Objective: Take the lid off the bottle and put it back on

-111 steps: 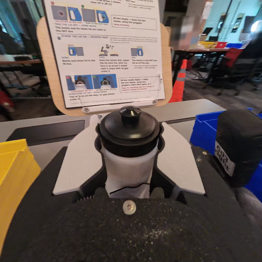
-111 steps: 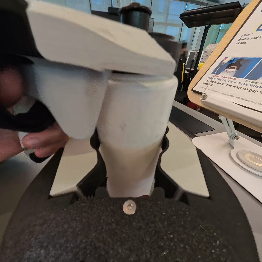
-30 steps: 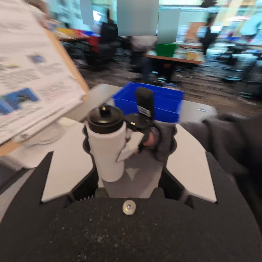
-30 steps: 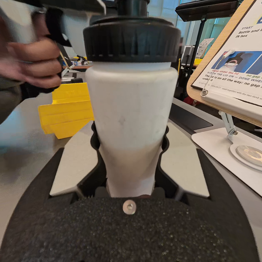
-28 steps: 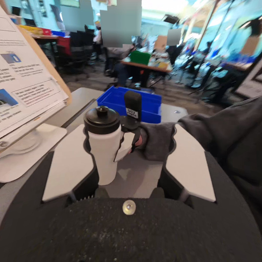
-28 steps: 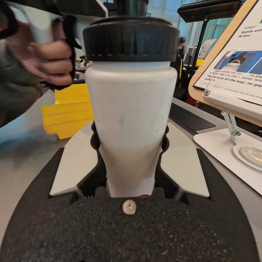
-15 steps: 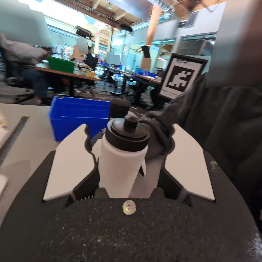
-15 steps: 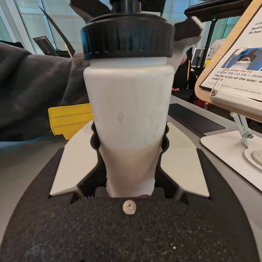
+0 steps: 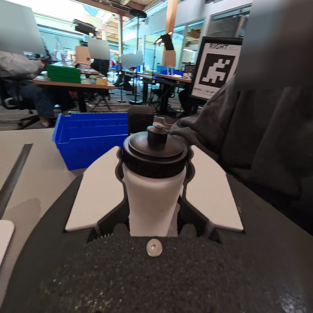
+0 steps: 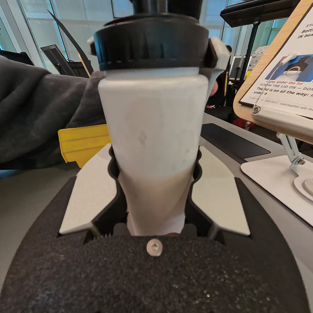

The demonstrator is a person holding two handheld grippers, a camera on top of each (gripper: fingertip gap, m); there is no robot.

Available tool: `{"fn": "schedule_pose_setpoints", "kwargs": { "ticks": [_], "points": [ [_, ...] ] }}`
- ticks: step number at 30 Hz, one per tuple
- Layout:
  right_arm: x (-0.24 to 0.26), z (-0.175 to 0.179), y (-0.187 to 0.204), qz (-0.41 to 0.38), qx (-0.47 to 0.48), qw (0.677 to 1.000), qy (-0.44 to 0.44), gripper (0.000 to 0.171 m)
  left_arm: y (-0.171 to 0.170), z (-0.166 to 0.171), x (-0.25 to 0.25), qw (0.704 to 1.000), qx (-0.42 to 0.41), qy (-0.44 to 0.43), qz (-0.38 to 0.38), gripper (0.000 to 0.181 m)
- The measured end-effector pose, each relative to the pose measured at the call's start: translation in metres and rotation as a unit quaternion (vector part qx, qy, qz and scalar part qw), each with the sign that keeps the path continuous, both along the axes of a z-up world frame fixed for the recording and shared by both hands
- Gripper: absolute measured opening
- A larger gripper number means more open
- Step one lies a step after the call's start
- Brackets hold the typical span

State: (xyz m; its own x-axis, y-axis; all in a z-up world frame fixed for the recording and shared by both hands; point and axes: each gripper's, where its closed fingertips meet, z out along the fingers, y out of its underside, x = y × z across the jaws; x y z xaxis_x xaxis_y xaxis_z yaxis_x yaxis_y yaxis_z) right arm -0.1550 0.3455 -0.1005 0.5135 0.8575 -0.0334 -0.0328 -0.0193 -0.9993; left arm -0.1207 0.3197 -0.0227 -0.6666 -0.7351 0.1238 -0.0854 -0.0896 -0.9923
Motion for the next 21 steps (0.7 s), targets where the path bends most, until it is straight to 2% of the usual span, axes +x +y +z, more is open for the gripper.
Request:
{"fn": "schedule_pose_setpoints", "kwargs": {
  "ticks": [5,10,17,21],
  "points": [
    [0.004,0.0,0.001,-0.014,0.0,1.0,-0.005,0.088,0.004,0.0,0.008,0.991,0.009,0.014,0.133,0.072],
    [0.005,-0.001,0.003,-0.031,0.001,0.999,-0.017,0.087,0.01,0.0,0.009,0.951,0.016,0.016,0.307,0.072],
    [0.001,-0.002,0.004,-0.045,0.006,0.998,-0.035,0.087,0.016,0.0,0.003,0.856,0.011,0.013,0.517,0.072],
    [0.002,-0.003,0.007,-0.061,0.0,0.997,-0.036,0.087,0.024,0.0,0.001,0.77,0.003,0.006,0.638,0.072]
  ]
}}
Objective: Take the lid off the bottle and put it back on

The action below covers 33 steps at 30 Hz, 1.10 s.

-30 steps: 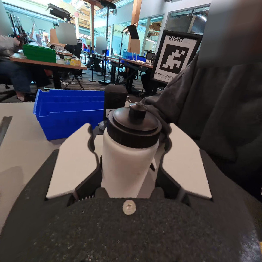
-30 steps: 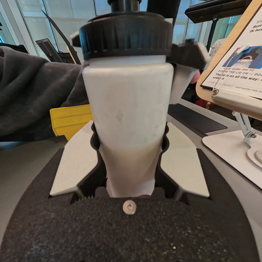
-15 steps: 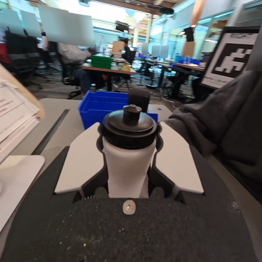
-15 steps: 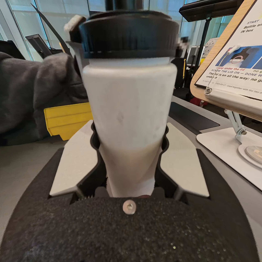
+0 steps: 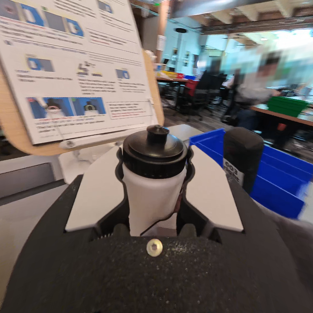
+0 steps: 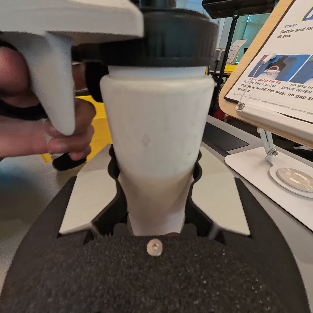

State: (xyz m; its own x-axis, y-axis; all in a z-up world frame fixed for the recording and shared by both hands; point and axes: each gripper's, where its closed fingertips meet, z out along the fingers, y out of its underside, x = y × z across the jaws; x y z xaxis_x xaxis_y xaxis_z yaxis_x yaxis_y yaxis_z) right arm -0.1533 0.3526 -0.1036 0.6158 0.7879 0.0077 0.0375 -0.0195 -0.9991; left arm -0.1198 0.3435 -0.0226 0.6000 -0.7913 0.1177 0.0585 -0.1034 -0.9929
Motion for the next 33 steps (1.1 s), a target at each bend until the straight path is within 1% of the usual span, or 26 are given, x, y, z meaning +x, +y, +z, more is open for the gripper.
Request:
{"fn": "schedule_pose_setpoints", "kwargs": {
  "ticks": [4,6,7,9,11,13,14,16,17,18,19,21,23,24,25,26,28,29,31,33],
  "points": [
    [-0.003,-0.001,0.001,-0.008,0.002,1.0,-0.006,0.087,0.004,0.0,-0.006,0.987,0.002,0.01,0.161,0.072],
    [-0.004,-0.001,0.001,-0.01,0.003,1.0,-0.008,0.088,0.004,0.001,-0.007,0.975,0.02,0.006,0.221,0.072],
    [-0.003,-0.001,0.001,-0.009,0.003,1.0,-0.007,0.088,0.005,0.002,-0.006,0.971,0.03,0.003,0.239,0.072],
    [-0.002,-0.001,0.002,-0.01,0.001,1.0,-0.003,0.087,0.006,0.002,-0.004,0.967,0.045,-0.001,0.25,0.072],
    [-0.001,-0.001,0.002,-0.012,0.0,1.0,-0.002,0.087,0.006,0.002,-0.003,0.972,0.048,0.008,0.23,0.072],
    [-0.001,-0.001,0.002,-0.009,0.0,1.0,-0.002,0.088,0.002,0.005,-0.002,0.984,0.042,0.015,0.171,0.08],
    [-0.001,-0.001,0.002,-0.006,0.002,1.0,-0.003,0.088,-0.002,0.007,-0.009,0.989,0.032,0.021,0.143,0.09],
    [-0.002,-0.001,0.002,-0.005,0.001,1.0,-0.002,0.088,-0.012,0.019,-0.029,0.997,0.016,0.02,0.078,0.091],
    [-0.002,-0.001,0.001,-0.002,0.001,1.0,-0.001,0.088,-0.02,0.028,-0.035,1.0,0.017,0.015,0.016,0.09],
    [-0.002,-0.001,0.001,0.0,0.001,1.0,0.0,0.088,-0.026,0.035,-0.041,0.999,0.016,0.016,-0.048,0.086],
    [-0.002,-0.001,0.0,0.003,0.001,1.0,0.001,0.088,-0.028,0.037,-0.049,0.994,0.007,0.025,-0.105,0.087],
    [-0.003,-0.001,-0.001,0.009,0.002,1.0,0.003,0.088,-0.033,0.034,-0.06,0.971,-0.015,0.055,-0.231,0.095],
    [-0.004,-0.001,-0.002,0.016,0.003,1.0,0.005,0.088,-0.038,0.024,-0.07,0.934,-0.028,0.081,-0.347,0.1],
    [-0.005,-0.001,-0.003,0.02,0.004,1.0,0.007,0.088,-0.039,0.022,-0.073,0.915,-0.024,0.073,-0.397,0.111],
    [-0.005,-0.001,-0.003,0.022,0.003,1.0,0.009,0.088,-0.038,0.022,-0.074,0.898,-0.015,0.059,-0.436,0.118],
    [-0.006,-0.001,-0.003,0.025,0.003,1.0,0.01,0.088,-0.034,0.02,-0.073,0.882,-0.013,0.056,-0.467,0.115],
    [-0.006,-0.001,-0.003,0.028,0.001,1.0,0.011,0.088,-0.017,0.018,-0.06,0.863,-0.038,0.047,-0.501,0.117],
    [-0.007,-0.001,-0.003,0.03,0.001,0.999,0.012,0.088,-0.012,0.017,-0.052,0.849,-0.05,0.041,-0.525,0.117],
    [-0.007,-0.001,-0.002,0.034,-0.002,0.999,0.014,0.088,-0.005,0.011,-0.035,0.821,-0.058,0.045,-0.567,0.117],
    [-0.008,-0.001,-0.002,0.038,-0.004,0.999,0.017,0.088,-0.005,0.004,-0.022,0.788,-0.069,0.043,-0.61,0.116]
  ]
}}
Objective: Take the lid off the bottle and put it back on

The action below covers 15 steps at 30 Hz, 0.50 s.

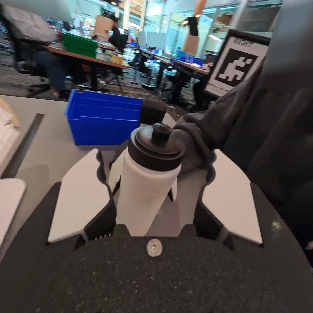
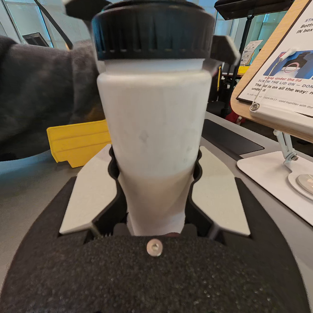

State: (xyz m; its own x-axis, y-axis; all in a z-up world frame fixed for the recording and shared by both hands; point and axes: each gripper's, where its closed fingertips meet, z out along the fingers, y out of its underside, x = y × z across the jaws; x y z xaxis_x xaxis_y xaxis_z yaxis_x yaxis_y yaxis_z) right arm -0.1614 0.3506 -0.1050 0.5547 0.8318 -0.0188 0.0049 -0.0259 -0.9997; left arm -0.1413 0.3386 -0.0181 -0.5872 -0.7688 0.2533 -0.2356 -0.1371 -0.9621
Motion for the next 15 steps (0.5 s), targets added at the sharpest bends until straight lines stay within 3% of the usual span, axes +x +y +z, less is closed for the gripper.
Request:
{"fn": "schedule_pose_setpoints", "kwargs": {
  "ticks": [4,9,15],
  "points": [
    [-0.001,0.0,0.0,0.004,-0.005,1.0,0.005,0.088,-0.011,0.003,0.011,0.995,-0.023,-0.047,-0.085,0.103],
    [-0.001,-0.001,0.0,0.004,-0.008,1.0,0.007,0.088,-0.021,-0.01,0.012,0.989,0.019,-0.063,-0.133,0.079],
    [-0.001,-0.001,0.0,0.006,-0.008,1.0,0.009,0.088,-0.02,-0.009,0.013,0.992,0.03,-0.075,-0.1,0.077]
  ]
}}
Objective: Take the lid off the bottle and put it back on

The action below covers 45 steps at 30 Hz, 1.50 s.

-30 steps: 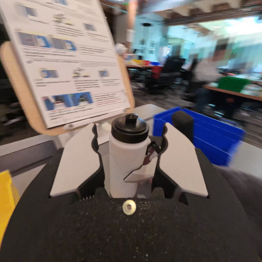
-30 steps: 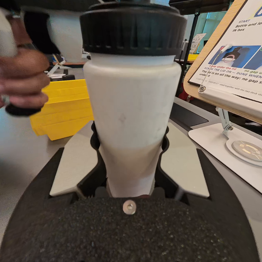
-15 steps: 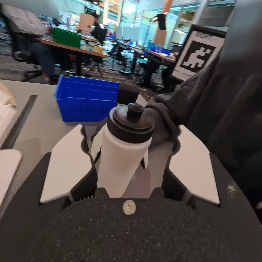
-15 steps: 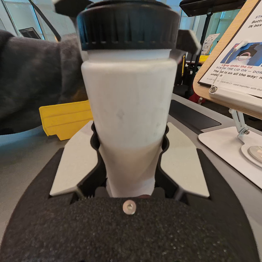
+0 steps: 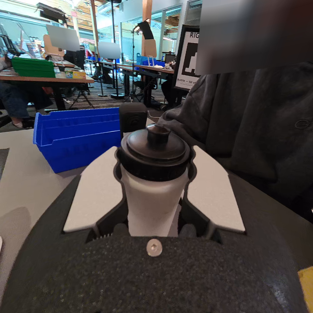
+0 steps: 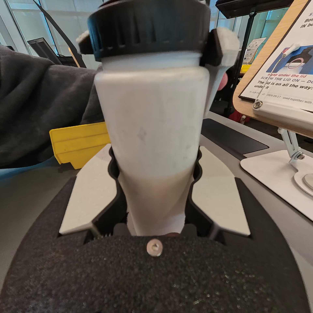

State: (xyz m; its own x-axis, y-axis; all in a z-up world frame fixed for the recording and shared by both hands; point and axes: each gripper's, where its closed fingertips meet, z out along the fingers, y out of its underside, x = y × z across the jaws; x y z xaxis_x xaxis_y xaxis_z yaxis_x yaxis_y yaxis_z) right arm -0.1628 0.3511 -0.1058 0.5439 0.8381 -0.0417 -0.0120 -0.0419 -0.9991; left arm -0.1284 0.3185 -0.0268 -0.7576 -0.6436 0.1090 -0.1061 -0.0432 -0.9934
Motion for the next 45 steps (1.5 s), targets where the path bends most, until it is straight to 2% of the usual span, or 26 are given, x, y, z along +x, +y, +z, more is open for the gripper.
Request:
{"fn": "schedule_pose_setpoints", "kwargs": {
  "ticks": [4,8,14,17,24,31,34,36,38,42,44,45],
  "points": [
    [0.001,0.0,0.001,-0.006,0.001,1.0,-0.002,0.088,0.001,0.0,0.005,0.998,0.01,0.01,0.066,0.077],
    [0.004,0.0,0.003,-0.017,0.001,1.0,-0.005,0.088,0.006,0.0,0.011,0.986,0.011,0.017,0.168,0.076],
    [0.007,-0.001,0.004,-0.03,0.002,0.999,-0.011,0.088,0.014,0.0,0.018,0.934,0.012,0.028,0.357,0.077],
    [0.007,-0.001,0.005,-0.035,0.001,0.999,-0.013,0.087,0.019,0.0,0.019,0.886,0.006,0.028,0.462,0.077],
    [0.006,-0.001,0.005,-0.043,0.006,0.999,-0.023,0.087,0.028,0.002,0.014,0.746,0.009,0.001,0.666,0.077],
    [0.007,-0.002,0.005,-0.051,0.008,0.998,-0.03,0.088,0.035,0.002,0.009,0.578,0.014,0.016,0.816,0.077],
    [0.008,-0.002,0.005,-0.051,0.007,0.998,-0.024,0.087,0.036,0.003,0.011,0.533,0.02,0.002,0.846,0.077],
    [0.01,-0.002,0.005,-0.047,0.006,0.999,-0.018,0.087,0.036,0.003,0.012,0.532,0.024,-0.002,0.847,0.077],
    [0.009,-0.002,0.006,-0.049,0.004,0.999,-0.02,0.087,0.036,0.0,0.013,0.552,0.029,0.008,0.833,0.08],
    [0.006,-0.002,0.004,-0.042,0.008,0.999,-0.024,0.087,0.013,0.0,-0.002,0.647,0.02,0.041,0.761,0.102],
    [0.007,-0.002,0.004,-0.039,0.008,0.999,-0.021,0.088,-0.003,0.016,-0.018,0.717,0.02,0.019,0.696,0.102],
    [0.007,-0.002,0.004,-0.036,0.008,0.999,-0.018,0.088,-0.013,0.027,-0.024,0.765,0.013,0.007,0.644,0.101]
  ]
}}
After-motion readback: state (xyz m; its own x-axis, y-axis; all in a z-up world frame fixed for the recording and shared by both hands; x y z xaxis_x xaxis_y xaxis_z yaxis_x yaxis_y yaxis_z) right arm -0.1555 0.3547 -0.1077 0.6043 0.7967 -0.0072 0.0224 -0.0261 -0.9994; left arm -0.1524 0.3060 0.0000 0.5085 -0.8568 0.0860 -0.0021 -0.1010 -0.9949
